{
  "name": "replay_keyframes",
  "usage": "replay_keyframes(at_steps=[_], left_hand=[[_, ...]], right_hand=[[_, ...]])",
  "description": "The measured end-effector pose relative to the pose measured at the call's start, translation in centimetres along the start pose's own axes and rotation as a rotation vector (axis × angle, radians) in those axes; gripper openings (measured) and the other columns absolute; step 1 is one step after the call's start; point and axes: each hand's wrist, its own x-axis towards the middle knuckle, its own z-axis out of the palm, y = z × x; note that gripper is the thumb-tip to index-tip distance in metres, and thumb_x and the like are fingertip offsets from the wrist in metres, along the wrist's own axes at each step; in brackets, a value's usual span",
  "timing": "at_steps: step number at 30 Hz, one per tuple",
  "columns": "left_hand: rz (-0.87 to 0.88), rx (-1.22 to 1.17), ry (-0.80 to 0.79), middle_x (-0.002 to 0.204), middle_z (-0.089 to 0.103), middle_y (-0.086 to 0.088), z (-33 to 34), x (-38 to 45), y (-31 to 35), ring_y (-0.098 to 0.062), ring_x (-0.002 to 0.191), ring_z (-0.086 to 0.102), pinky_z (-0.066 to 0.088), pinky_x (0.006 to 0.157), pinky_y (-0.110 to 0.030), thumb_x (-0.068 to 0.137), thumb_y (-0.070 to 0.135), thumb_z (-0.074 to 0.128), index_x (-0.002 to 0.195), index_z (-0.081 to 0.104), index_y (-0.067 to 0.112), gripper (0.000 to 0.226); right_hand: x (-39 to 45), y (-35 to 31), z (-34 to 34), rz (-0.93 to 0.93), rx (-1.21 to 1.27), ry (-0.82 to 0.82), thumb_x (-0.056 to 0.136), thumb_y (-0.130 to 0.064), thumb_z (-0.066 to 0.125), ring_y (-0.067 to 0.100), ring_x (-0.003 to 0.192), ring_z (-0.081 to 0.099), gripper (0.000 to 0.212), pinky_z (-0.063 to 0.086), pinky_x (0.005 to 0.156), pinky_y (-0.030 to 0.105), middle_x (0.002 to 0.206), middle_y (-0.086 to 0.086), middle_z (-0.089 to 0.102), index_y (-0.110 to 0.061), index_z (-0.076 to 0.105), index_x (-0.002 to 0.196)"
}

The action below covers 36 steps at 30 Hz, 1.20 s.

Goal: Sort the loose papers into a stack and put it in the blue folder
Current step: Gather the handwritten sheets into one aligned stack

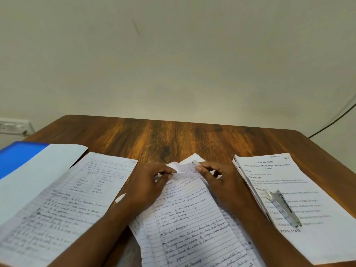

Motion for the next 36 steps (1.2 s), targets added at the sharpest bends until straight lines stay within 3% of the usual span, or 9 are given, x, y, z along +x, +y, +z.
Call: replay_keyframes(at_steps=[3,8,12,17,23,29,32,36], left_hand=[[0.086,0.052,0.091,0.103,0.074,0.022,0.3,-0.3,0.7,-0.002,0.096,0.064,0.049,0.082,-0.022,0.094,0.024,0.077,0.106,0.081,0.032,0.015],[0.126,0.047,0.147,0.107,0.074,0.018,0.9,0.2,0.8,-0.007,0.1,0.064,0.055,0.088,-0.041,0.096,0.028,0.074,0.114,0.078,0.03,0.018],[0.13,0.035,0.176,0.11,0.074,0.016,1.3,0.7,1.3,-0.006,0.1,0.065,0.057,0.089,-0.041,0.096,0.028,0.075,0.117,0.077,0.03,0.021],[0.262,0.13,0.144,0.106,0.074,0.013,2.1,1.1,1.6,-0.007,0.098,0.061,0.053,0.089,-0.047,0.094,0.022,0.077,0.113,0.079,0.026,0.019],[0.264,0.094,0.201,0.106,0.074,0.013,2.3,1.5,1.2,-0.007,0.097,0.064,0.054,0.089,-0.049,0.094,0.023,0.078,0.116,0.077,0.026,0.023],[0.238,0.061,0.295,0.106,0.075,0.009,2.0,1.7,1.1,-0.007,0.098,0.063,0.054,0.086,-0.041,0.094,0.023,0.077,0.118,0.078,0.022,0.025],[0.238,0.047,0.33,0.107,0.075,0.009,2.0,1.6,1.2,-0.006,0.099,0.062,0.055,0.085,-0.034,0.093,0.022,0.078,0.119,0.077,0.022,0.026],[0.212,0.04,0.336,0.108,0.074,0.01,2.1,1.5,1.4,-0.007,0.099,0.063,0.056,0.083,-0.033,0.093,0.025,0.078,0.121,0.076,0.027,0.028]], right_hand=[[0.1,0.0,0.2,-0.035,0.044,-0.039,0.094,-0.023,0.076,-0.004,0.085,0.069,0.017,0.053,0.066,0.014,0.098,-0.012,0.08,-0.017,0.083,0.108],[0.4,0.5,0.5,-0.008,0.105,-0.068,0.099,-0.036,0.064,0.015,0.095,0.075,0.029,0.062,0.077,0.044,0.101,-0.007,0.08,-0.015,0.081,0.11],[0.5,0.7,0.3,0.038,0.184,-0.077,0.104,-0.028,0.061,0.016,0.09,0.073,0.024,0.059,0.075,0.042,0.098,-0.003,0.08,-0.015,0.081,0.108],[0.4,0.9,0.1,0.176,0.246,-0.088,0.091,-0.034,0.079,0.017,0.094,0.078,0.026,0.064,0.084,0.05,0.103,-0.003,0.081,-0.019,0.079,0.112],[0.7,1.5,0.3,0.188,0.142,-0.065,0.091,-0.037,0.079,0.025,0.084,0.078,0.025,0.063,0.074,0.057,0.092,0.001,0.081,-0.014,0.08,0.1],[0.7,1.0,0.5,0.201,0.141,-0.068,0.088,-0.038,0.081,0.019,0.078,0.078,0.025,0.065,0.069,0.046,0.088,-0.002,0.081,-0.015,0.08,0.096],[0.8,0.7,0.6,0.183,0.17,-0.084,0.085,-0.044,0.077,0.013,0.077,0.078,0.027,0.062,0.061,0.03,0.087,-0.009,0.081,-0.019,0.078,0.093],[0.7,0.2,0.3,0.159,0.274,-0.086,0.093,-0.038,0.07,0.013,0.088,0.078,0.026,0.062,0.071,0.028,0.098,-0.004,0.081,-0.017,0.075,0.108]])
